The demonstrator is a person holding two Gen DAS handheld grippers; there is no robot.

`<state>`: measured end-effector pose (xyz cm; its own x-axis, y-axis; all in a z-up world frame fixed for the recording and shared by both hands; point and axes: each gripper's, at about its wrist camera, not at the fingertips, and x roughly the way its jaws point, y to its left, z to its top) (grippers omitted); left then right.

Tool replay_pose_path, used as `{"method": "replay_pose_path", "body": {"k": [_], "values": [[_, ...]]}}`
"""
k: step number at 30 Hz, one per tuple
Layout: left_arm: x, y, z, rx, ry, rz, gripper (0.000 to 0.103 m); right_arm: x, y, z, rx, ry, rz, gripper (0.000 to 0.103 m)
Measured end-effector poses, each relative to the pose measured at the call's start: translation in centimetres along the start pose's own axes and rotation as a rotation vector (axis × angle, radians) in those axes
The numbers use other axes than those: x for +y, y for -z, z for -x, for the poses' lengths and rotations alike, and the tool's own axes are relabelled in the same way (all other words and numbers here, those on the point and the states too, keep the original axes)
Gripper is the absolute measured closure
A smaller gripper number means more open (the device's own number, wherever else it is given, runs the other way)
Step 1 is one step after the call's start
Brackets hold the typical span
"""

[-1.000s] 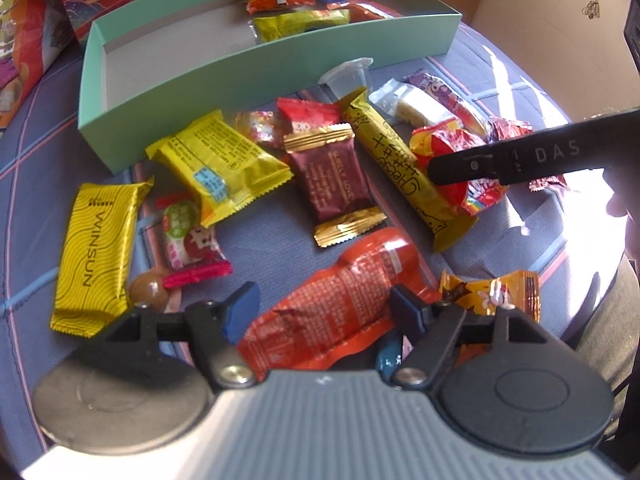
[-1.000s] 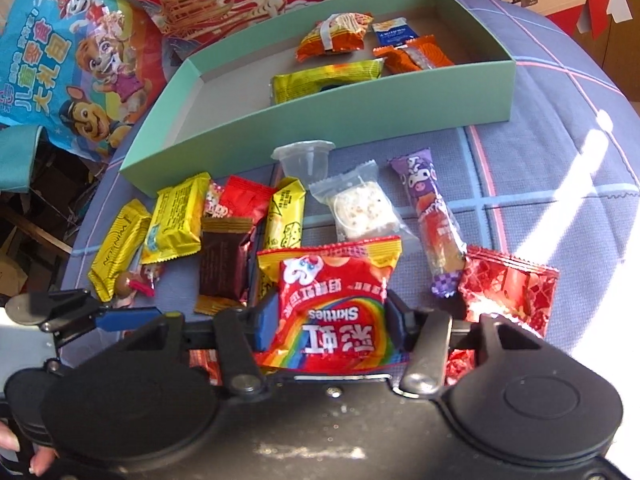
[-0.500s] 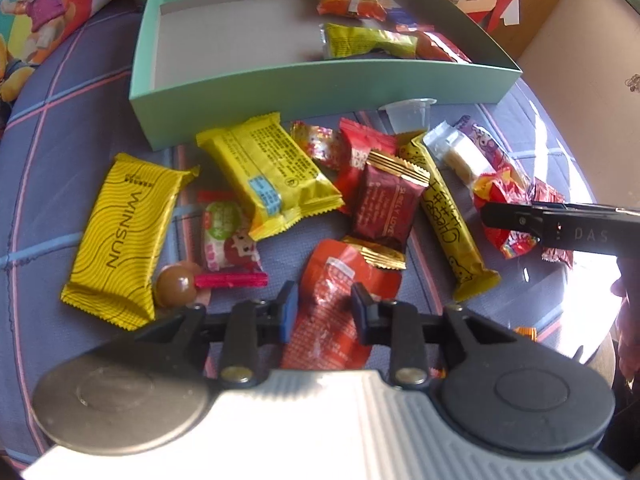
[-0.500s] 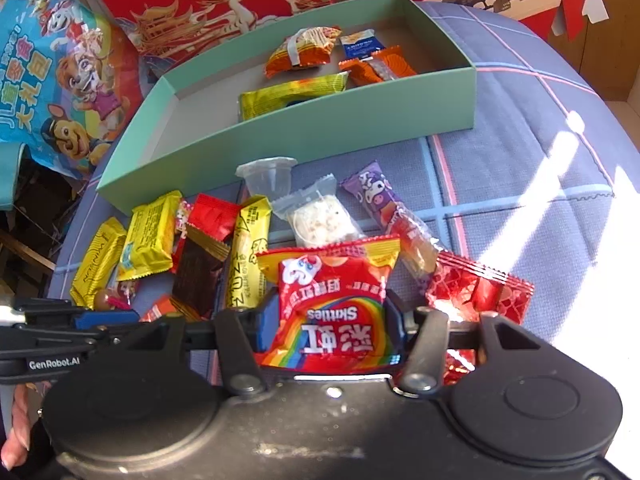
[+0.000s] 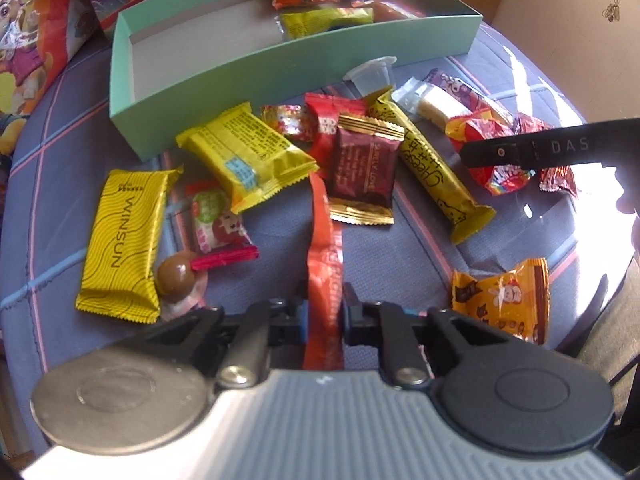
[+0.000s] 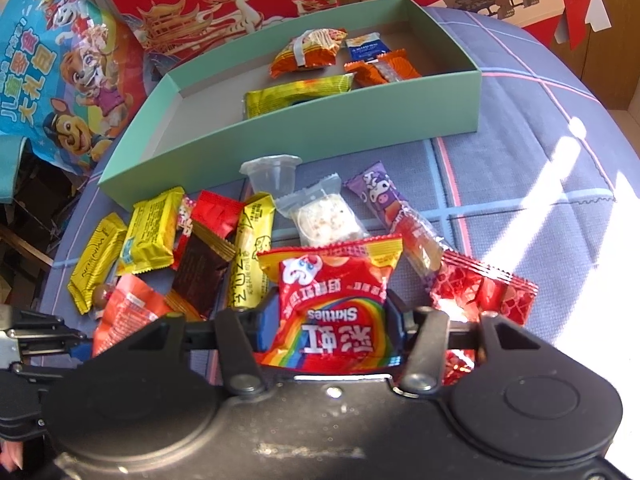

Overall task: Organize snacks
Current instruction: 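Grasp the red stick snack with the left gripper while the right grasps the Skittles bag, then carry both snacks into the green tray and open both grippers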

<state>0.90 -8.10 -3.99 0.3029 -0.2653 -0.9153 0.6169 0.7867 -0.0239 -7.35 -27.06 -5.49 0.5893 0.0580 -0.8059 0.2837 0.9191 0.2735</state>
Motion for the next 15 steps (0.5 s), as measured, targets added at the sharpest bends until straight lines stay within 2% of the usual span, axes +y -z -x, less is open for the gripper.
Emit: {"method": "replay_pose_path", "body": {"k": [8,15], "values": [[1.5,-0.8,2.0,-0.054,0.026,0.085,0.089,0.1,-0.6,1.7,-0.032,-0.05,-0.02,0.054],[2.8,-2.6,4.5,-0.129,0.053,0.141,0.089,0.6,-3.0,3.4,-0.082,-0.072,-0.019,0.054]]}}
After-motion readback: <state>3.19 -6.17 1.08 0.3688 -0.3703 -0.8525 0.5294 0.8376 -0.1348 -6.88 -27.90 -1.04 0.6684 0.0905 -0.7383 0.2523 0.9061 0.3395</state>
